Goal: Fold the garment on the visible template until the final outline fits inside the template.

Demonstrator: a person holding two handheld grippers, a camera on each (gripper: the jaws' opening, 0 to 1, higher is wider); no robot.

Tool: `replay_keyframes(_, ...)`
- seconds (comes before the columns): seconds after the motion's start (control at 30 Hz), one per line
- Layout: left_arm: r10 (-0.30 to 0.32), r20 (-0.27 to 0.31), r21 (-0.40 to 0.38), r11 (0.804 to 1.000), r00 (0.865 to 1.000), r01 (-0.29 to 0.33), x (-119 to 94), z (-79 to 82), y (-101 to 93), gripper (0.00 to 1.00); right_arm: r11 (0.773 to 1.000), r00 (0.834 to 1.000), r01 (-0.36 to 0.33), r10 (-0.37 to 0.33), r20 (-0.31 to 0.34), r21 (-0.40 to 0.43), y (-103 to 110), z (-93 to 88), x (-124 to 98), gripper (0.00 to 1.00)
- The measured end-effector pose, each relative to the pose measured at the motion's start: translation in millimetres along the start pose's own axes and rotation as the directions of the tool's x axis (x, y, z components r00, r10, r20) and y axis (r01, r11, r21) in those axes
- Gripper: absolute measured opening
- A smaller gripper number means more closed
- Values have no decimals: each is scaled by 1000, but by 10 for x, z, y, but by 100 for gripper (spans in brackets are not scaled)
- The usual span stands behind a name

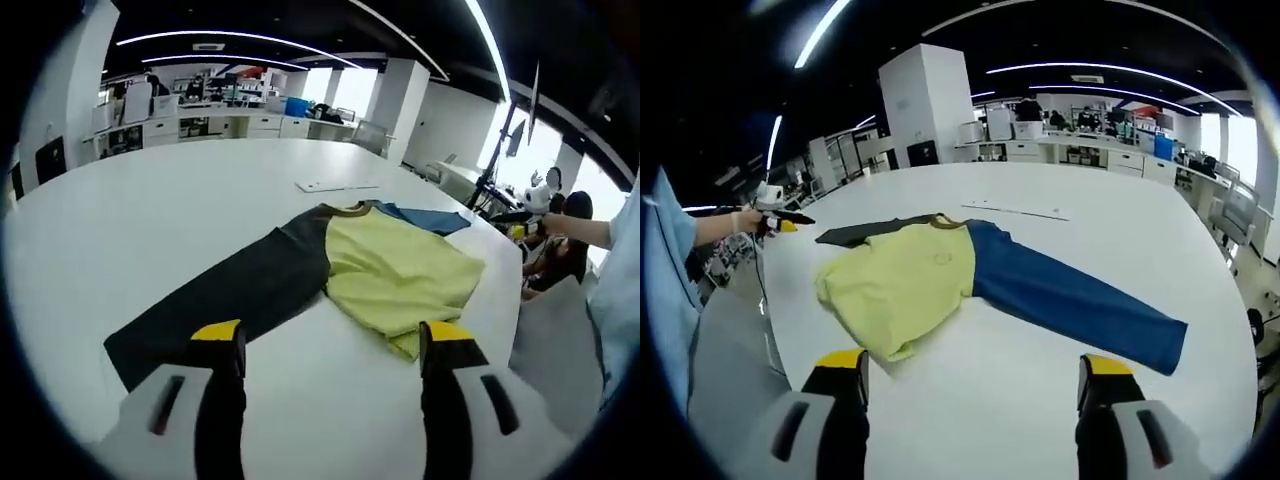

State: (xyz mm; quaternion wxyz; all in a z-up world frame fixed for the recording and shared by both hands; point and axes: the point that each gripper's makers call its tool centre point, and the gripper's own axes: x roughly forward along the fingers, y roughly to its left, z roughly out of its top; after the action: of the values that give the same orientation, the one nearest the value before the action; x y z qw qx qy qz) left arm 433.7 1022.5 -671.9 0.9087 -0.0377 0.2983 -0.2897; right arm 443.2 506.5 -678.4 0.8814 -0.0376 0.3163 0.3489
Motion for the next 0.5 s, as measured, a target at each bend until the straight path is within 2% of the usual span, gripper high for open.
replay_keyframes(0.27, -36, -8, -9, 999, 999, 36, 86, -156, -324, 64, 1000, 1000, -15, 15, 6, -18, 76, -36, -18, 85)
replay_keyframes(0.3, -37, -6, -7, 999, 999, 37, 95, -186, -464, 63, 1000, 1000, -20, 20, 11, -14, 94, -42, -13, 85)
replay_keyframes(0.5, -54, 12, 7, 999, 998, 54, 137, -230, -713, 59, 999, 999, -32, 32, 6, -37, 186, -129, 33, 84)
